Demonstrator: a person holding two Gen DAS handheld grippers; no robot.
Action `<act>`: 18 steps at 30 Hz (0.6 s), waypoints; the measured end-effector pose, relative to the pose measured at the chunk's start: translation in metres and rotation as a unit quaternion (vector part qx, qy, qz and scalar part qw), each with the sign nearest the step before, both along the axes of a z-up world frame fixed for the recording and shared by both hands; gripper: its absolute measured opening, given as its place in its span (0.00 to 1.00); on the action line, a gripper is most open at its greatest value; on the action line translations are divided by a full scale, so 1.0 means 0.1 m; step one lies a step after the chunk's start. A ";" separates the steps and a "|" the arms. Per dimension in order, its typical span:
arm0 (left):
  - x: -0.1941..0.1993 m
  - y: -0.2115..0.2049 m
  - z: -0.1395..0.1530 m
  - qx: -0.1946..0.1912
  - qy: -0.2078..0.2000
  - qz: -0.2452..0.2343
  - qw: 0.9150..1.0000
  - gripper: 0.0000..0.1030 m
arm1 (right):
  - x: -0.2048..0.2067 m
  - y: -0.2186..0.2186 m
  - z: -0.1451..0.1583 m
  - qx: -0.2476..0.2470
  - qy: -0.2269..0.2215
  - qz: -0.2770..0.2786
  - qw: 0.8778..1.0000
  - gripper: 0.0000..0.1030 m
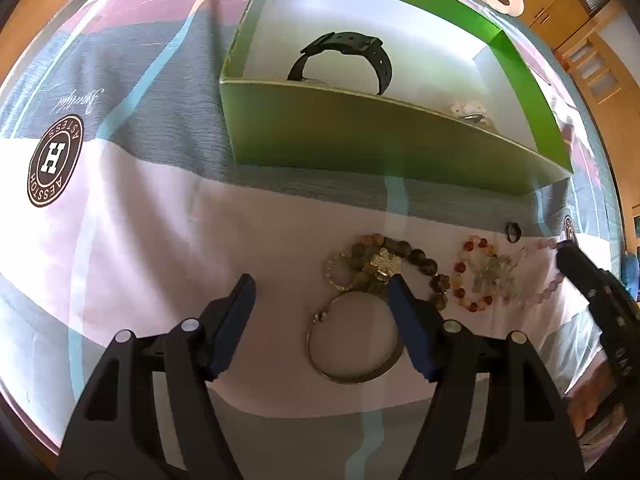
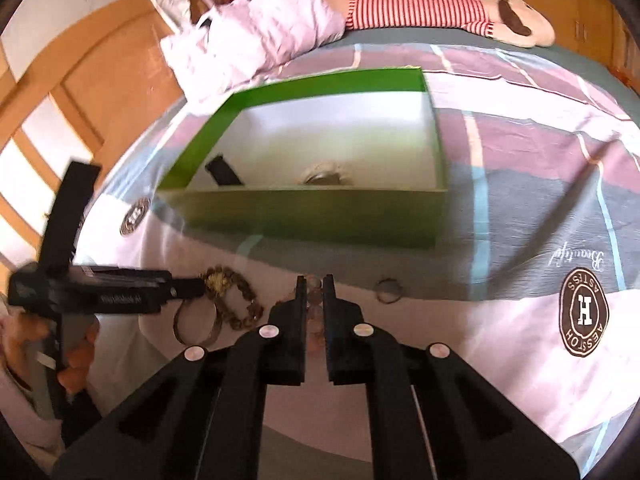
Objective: Organize jewelry
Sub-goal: 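Move both open tools back over the remaining jewelry beside the box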
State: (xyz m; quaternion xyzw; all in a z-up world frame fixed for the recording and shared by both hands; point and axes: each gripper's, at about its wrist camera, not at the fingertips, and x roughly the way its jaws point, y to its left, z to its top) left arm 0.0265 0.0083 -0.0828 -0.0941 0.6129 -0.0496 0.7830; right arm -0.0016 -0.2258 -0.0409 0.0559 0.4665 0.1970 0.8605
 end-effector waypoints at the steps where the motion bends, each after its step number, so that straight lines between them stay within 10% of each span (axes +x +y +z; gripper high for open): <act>1: 0.01 -0.01 -0.01 0.001 0.000 0.001 1.000 0.68 | 0.01 -0.01 -0.01 -0.001 0.004 -0.002 1.000 0.07; 7: 0.09 -0.07 -0.06 0.017 -0.006 0.004 1.000 0.62 | 0.04 0.03 -0.19 -0.026 0.038 -0.006 0.999 0.07; 9: 0.10 -0.08 -0.05 0.019 -0.013 0.004 1.000 0.50 | 0.05 0.03 -0.22 -0.030 0.042 -0.009 0.999 0.07; 12: 0.12 -0.03 -0.04 -0.009 -0.012 0.008 1.000 0.05 | 0.05 0.02 -0.25 -0.037 0.044 -0.014 0.998 0.07; 18: 0.14 0.17 0.00 -0.028 -0.011 0.043 0.999 0.04 | 0.06 -0.03 -0.28 -0.036 0.048 -0.024 0.998 0.07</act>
